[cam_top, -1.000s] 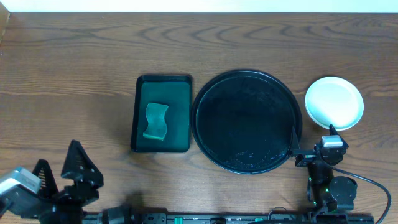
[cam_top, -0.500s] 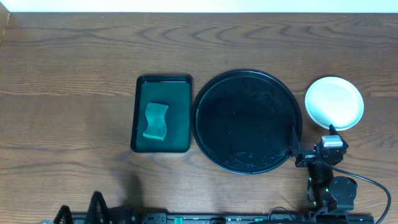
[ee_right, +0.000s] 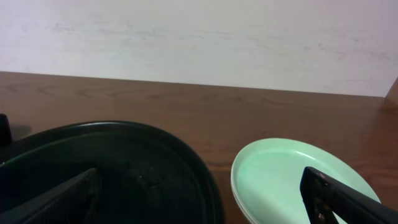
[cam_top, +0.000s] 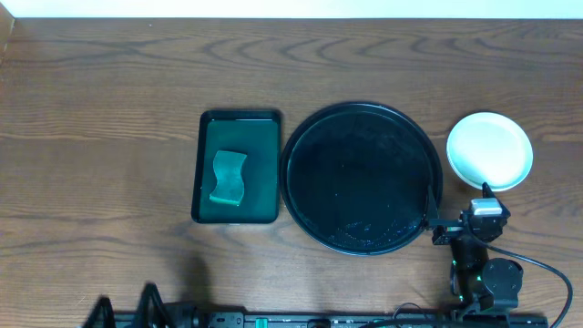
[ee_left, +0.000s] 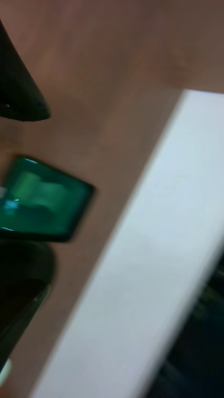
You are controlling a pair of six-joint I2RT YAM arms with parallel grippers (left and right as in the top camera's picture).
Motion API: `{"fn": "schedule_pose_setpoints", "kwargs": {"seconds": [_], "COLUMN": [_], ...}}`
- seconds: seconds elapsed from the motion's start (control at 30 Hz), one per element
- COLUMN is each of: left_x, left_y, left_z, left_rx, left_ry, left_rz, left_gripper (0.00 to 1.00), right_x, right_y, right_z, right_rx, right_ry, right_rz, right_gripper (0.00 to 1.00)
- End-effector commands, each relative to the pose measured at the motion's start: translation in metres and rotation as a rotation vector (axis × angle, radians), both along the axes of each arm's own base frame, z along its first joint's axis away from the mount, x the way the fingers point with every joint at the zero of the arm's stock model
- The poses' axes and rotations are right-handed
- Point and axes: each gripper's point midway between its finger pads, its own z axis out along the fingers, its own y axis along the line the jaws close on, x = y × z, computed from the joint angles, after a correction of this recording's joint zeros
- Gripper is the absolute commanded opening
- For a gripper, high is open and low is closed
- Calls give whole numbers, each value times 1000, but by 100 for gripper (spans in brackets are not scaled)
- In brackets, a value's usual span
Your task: Clean dirty plates on tray and stack at the side
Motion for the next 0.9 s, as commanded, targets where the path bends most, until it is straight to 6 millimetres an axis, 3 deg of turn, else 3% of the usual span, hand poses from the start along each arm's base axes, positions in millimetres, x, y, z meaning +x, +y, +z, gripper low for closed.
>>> {"fn": "schedule_pose_setpoints", "kwargs": {"seconds": [0.0,0.3,0.47,0.63,0.87], "left_x": [25,92,109,121,144], "left_y": [3,8,9,10,11], "left_z": [15,67,76,62,19], "left_rx": [5,32,46,54,49], "left_ry": [-86,-472,-671,-790,-720], "left_rz": [3,2,3,3,2], "left_gripper": [81,81,81,81,81], "right_x": [0,0,0,0,0], "right_y": [0,0,0,0,0], "right_z": [0,0,0,0,0], "right_rx": [13,13,13,13,13], "right_ry": [0,0,0,-1,0], "right_rz": [-3,-3,-3,-3,-3], "right_gripper": [99,99,99,99,99]}}
